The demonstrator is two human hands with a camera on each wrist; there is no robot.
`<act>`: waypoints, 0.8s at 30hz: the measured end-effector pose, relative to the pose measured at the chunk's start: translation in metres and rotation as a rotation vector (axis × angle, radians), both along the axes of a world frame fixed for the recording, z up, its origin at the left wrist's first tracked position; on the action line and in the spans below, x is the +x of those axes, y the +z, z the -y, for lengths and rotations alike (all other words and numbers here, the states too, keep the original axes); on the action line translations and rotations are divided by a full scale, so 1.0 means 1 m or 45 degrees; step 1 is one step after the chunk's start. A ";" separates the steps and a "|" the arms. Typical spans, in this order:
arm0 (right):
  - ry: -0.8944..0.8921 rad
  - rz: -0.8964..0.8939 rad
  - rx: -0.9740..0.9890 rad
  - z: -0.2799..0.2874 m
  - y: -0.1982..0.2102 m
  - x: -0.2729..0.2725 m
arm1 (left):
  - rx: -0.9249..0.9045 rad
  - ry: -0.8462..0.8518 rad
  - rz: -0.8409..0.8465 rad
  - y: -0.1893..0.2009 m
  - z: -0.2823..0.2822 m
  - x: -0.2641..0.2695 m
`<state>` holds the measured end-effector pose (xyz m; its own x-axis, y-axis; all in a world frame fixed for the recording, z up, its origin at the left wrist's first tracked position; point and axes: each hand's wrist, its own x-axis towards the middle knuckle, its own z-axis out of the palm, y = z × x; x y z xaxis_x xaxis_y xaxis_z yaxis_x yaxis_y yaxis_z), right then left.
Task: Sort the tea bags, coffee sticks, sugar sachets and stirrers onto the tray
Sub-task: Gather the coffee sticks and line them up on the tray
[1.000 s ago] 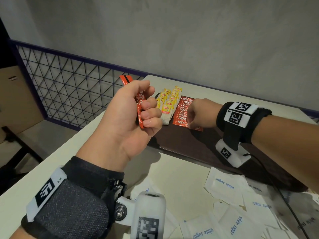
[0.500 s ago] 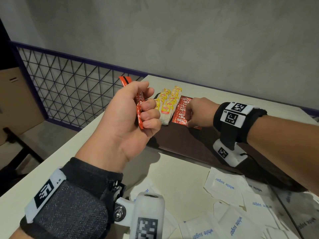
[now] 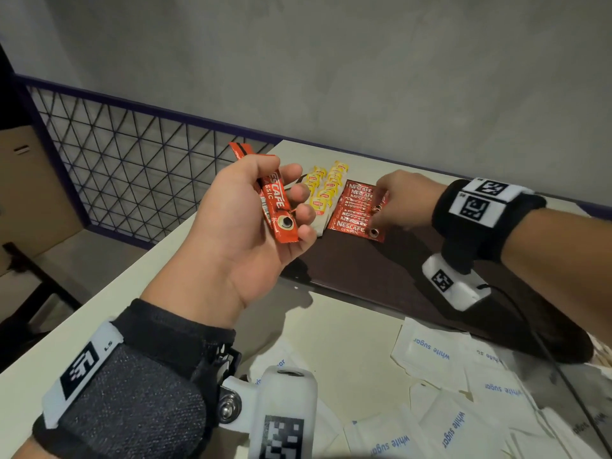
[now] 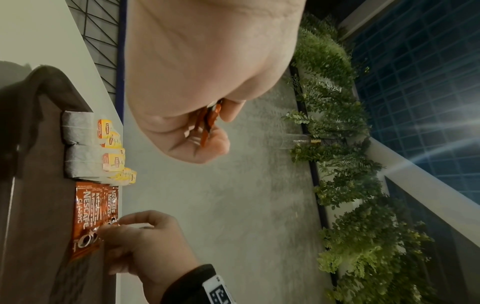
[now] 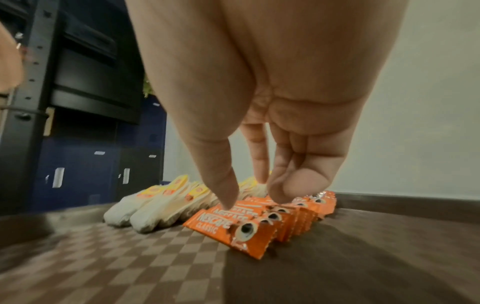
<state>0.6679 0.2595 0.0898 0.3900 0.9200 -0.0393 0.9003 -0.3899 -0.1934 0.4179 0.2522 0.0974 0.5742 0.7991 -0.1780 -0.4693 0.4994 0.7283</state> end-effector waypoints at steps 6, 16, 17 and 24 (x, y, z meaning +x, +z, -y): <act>-0.281 -0.690 -0.021 0.033 0.005 0.013 | 0.039 0.111 -0.098 0.001 0.001 0.001; -0.355 -0.895 0.054 0.028 -0.005 0.011 | 0.002 0.142 -0.087 -0.002 -0.003 0.001; -0.380 -0.861 0.047 0.029 -0.006 0.013 | -0.002 0.142 -0.085 -0.002 -0.003 0.001; -0.385 -0.532 -0.151 0.032 -0.011 0.016 | 0.000 0.135 -0.086 -0.005 -0.004 0.001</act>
<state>0.6835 0.2274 0.0783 0.5661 0.7486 -0.3451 0.6001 -0.6613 -0.4502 0.4186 0.2562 0.0927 0.4731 0.8547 -0.2136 -0.4694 0.4497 0.7599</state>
